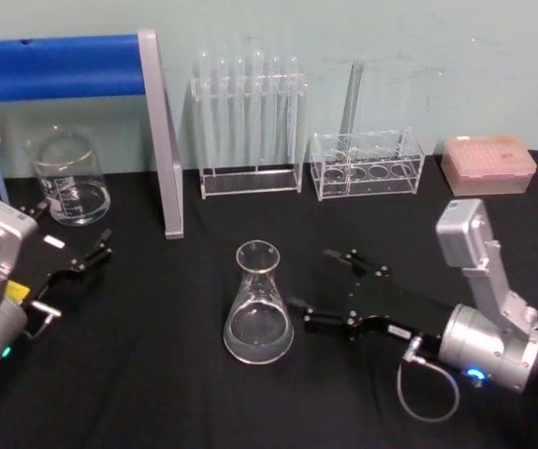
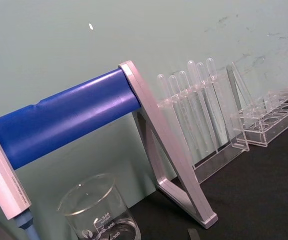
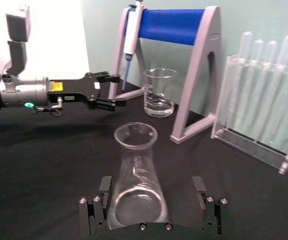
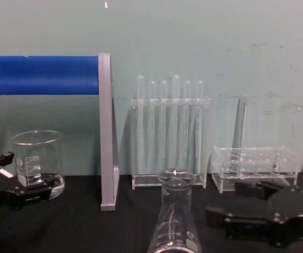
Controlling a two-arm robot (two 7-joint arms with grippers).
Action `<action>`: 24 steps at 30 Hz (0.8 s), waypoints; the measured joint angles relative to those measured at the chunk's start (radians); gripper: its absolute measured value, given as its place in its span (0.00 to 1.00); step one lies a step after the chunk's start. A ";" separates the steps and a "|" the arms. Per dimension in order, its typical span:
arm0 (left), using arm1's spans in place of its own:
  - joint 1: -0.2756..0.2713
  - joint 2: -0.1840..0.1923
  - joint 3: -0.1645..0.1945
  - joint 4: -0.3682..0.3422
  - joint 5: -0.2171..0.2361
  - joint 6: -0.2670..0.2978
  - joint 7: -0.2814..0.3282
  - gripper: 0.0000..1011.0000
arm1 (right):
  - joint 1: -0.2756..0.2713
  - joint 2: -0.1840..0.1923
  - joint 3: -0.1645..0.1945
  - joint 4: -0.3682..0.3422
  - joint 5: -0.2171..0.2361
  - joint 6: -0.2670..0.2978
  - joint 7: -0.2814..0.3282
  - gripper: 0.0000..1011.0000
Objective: Grasp the erlenmeyer flask with one hand, shake it three times, then place it back.
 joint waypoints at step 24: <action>0.000 0.000 0.000 0.000 0.000 0.000 0.000 0.99 | 0.015 -0.164 0.156 0.122 -0.113 -0.041 -0.394 0.99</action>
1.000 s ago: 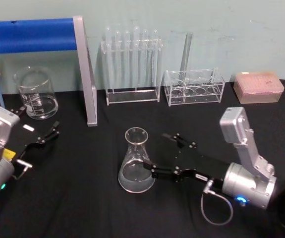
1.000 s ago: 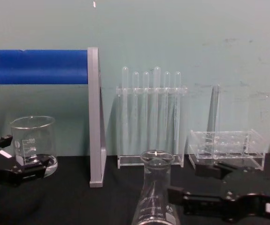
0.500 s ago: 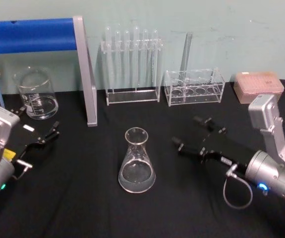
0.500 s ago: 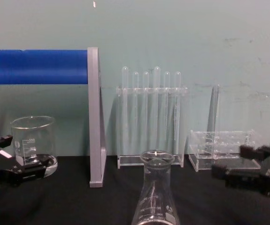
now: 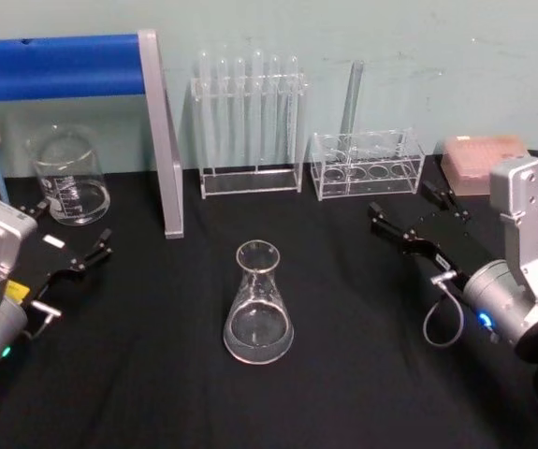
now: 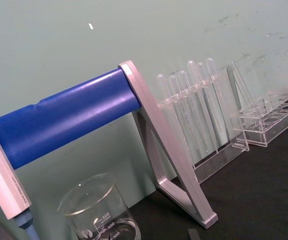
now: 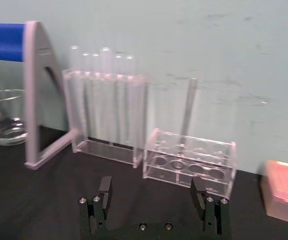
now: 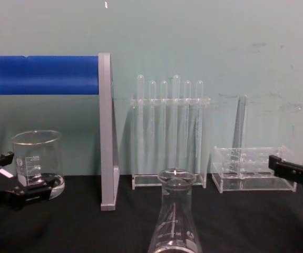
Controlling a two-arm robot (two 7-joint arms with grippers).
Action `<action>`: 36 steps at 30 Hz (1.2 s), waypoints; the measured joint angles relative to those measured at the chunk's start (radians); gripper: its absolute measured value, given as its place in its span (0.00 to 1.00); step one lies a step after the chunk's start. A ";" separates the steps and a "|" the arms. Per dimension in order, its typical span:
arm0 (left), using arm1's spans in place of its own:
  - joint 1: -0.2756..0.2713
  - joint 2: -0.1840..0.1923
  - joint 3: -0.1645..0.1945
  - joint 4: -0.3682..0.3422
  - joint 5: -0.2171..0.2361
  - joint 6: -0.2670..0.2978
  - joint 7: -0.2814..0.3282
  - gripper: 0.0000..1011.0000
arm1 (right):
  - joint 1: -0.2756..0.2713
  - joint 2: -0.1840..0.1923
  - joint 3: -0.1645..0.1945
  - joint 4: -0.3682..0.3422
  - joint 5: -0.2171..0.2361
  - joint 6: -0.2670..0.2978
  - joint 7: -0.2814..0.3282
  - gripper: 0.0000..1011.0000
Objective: Grasp the erlenmeyer flask with one hand, shake it three times, then place it back.
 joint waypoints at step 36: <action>0.000 0.000 0.000 0.000 0.000 0.000 0.000 0.99 | 0.011 -0.050 0.002 0.053 -0.050 -0.031 -0.052 0.99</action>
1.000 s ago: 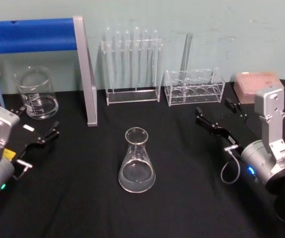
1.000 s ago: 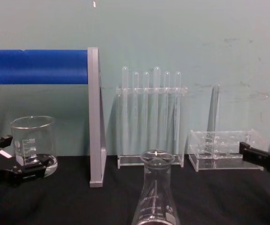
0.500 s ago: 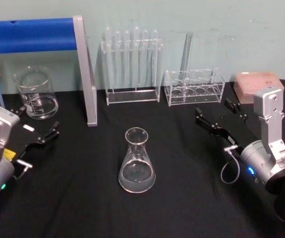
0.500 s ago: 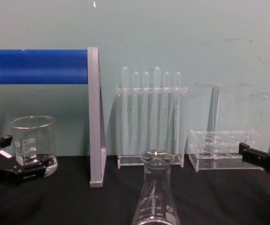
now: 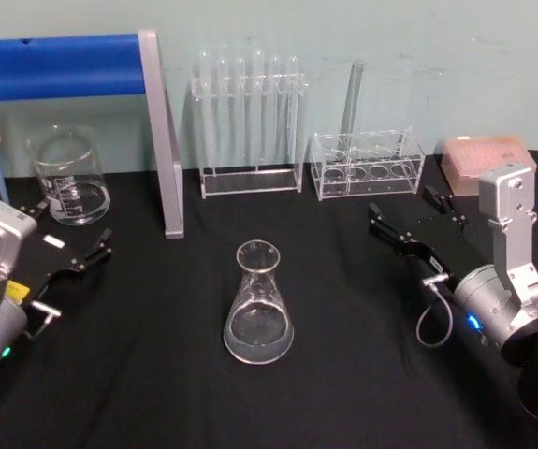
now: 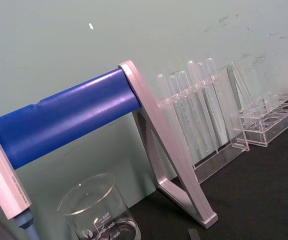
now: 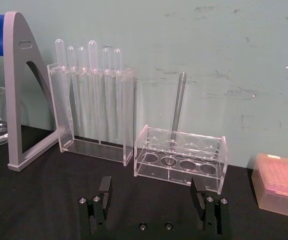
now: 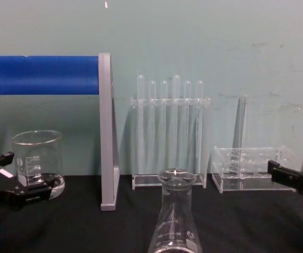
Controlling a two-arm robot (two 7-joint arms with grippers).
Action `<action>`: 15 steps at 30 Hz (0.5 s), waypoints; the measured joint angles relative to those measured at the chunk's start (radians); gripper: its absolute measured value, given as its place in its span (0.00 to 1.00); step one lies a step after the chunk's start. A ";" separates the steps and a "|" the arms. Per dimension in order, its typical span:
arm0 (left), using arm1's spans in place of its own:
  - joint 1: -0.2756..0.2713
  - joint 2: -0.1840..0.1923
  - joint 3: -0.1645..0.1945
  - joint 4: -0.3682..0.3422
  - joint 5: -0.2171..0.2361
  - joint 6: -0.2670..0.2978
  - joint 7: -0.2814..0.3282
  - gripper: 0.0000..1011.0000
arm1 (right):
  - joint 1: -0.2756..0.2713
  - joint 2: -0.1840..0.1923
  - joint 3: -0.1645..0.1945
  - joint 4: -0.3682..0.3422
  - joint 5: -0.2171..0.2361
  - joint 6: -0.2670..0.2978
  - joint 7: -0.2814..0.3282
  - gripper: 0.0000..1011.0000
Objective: Grasp the erlenmeyer flask with one hand, shake it three times, then place it back.
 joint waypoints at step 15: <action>0.000 0.000 0.000 0.000 0.000 0.000 0.000 0.99 | 0.000 0.001 0.000 -0.001 0.001 0.001 0.001 0.99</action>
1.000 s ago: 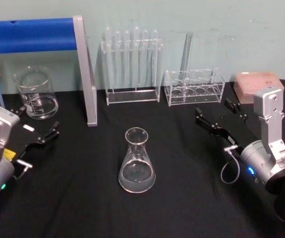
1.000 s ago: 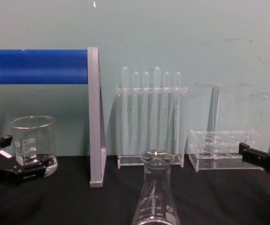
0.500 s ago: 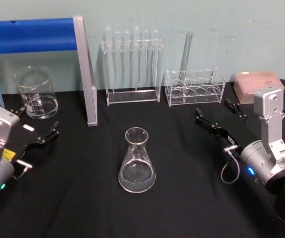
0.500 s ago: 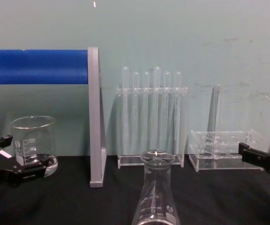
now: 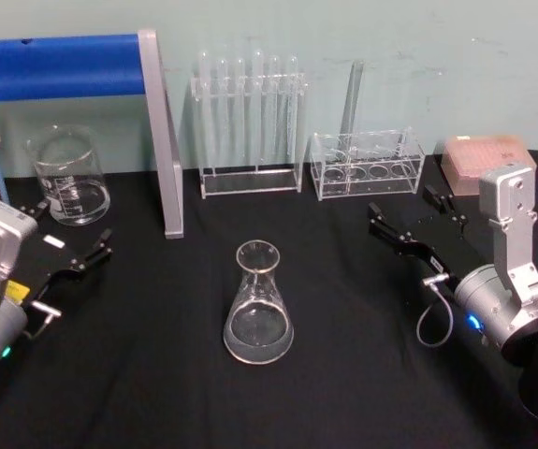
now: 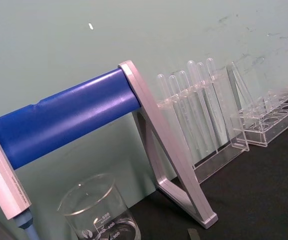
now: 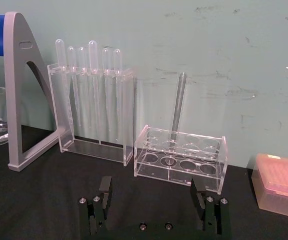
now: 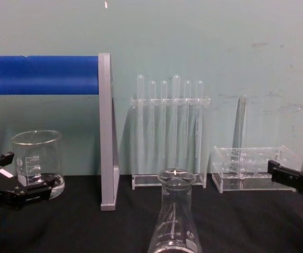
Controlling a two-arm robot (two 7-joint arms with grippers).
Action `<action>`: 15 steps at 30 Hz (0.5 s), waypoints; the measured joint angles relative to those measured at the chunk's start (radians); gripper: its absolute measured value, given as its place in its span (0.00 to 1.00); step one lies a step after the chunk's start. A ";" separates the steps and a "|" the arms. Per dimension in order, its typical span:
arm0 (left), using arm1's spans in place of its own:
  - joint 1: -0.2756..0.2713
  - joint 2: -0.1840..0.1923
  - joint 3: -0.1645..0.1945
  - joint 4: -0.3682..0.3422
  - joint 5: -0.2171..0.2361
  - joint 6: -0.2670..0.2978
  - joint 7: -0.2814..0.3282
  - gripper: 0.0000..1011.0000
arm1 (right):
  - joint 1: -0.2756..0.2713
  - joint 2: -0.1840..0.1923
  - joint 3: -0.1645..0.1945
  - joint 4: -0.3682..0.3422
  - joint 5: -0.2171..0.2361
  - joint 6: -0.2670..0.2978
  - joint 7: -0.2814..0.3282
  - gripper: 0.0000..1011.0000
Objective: Grasp the erlenmeyer flask with one hand, shake it three times, then place it back.
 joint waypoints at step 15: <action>0.000 0.000 0.000 0.000 0.000 0.000 0.000 0.99 | 0.000 0.000 0.000 0.000 0.000 0.000 0.000 0.99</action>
